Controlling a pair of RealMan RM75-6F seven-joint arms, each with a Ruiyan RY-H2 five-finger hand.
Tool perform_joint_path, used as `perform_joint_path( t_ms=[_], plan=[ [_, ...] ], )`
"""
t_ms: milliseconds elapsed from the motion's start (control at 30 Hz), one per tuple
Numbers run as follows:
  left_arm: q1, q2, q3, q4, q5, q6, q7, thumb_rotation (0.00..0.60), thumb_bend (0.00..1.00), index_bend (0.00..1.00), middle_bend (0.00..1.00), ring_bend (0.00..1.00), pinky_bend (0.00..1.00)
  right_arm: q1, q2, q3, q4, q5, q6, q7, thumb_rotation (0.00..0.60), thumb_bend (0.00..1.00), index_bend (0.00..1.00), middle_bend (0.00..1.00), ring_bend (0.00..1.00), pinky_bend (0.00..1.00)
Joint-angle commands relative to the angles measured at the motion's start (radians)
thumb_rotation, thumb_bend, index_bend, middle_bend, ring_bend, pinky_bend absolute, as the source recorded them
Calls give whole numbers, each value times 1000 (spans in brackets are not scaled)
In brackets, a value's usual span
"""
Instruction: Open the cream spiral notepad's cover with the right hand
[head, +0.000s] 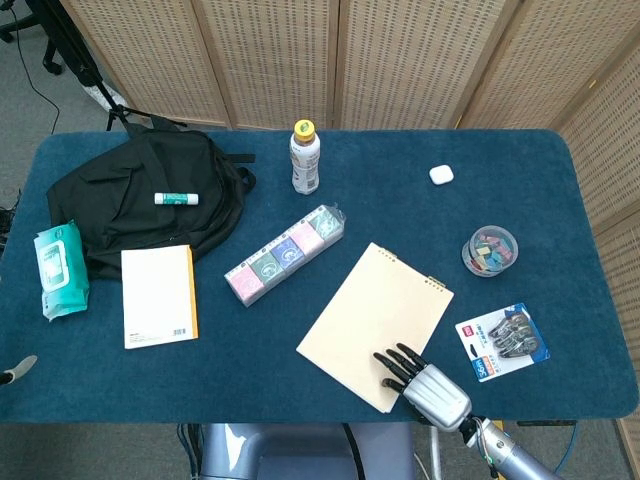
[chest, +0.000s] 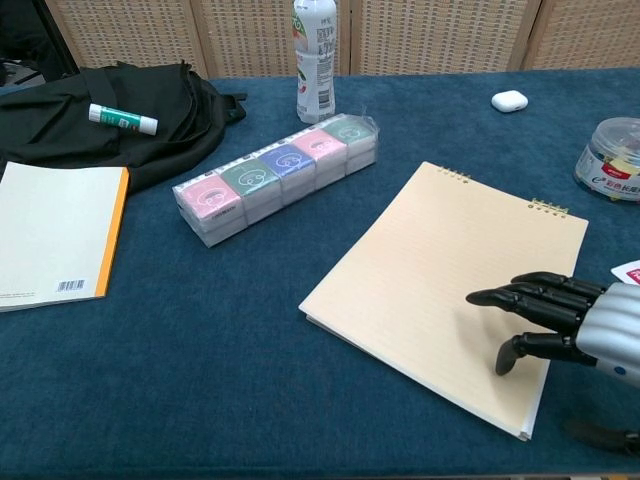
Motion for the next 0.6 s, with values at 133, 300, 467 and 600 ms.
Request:
perform_joint_path(
  t_ms=[133, 300, 467, 600],
  plan=[
    [-2, 2, 0, -1, -1, -7, -2, 600, 0, 0, 0, 0, 0, 7, -16, -3, 10, 4, 4, 8, 600, 363, 324, 0, 0, 0],
    [-2, 1, 0, -2, 1, -8, -2, 600, 0, 0, 0, 0, 0, 12, -26, -2, 17, 11, 10, 13, 600, 365, 324, 0, 0, 0],
    [-3, 0, 0, -3, 1, -11, 4, 600, 0, 0, 0, 0, 0, 17, -35, 0, 21, 15, 23, 23, 600, 386, 334, 8, 0, 0],
    [-4, -1, 0, -4, 0, -14, 7, 600, 0, 0, 0, 0, 0, 19, -43, 1, 27, 21, 25, 26, 600, 389, 334, 8, 0, 0]
  ],
)
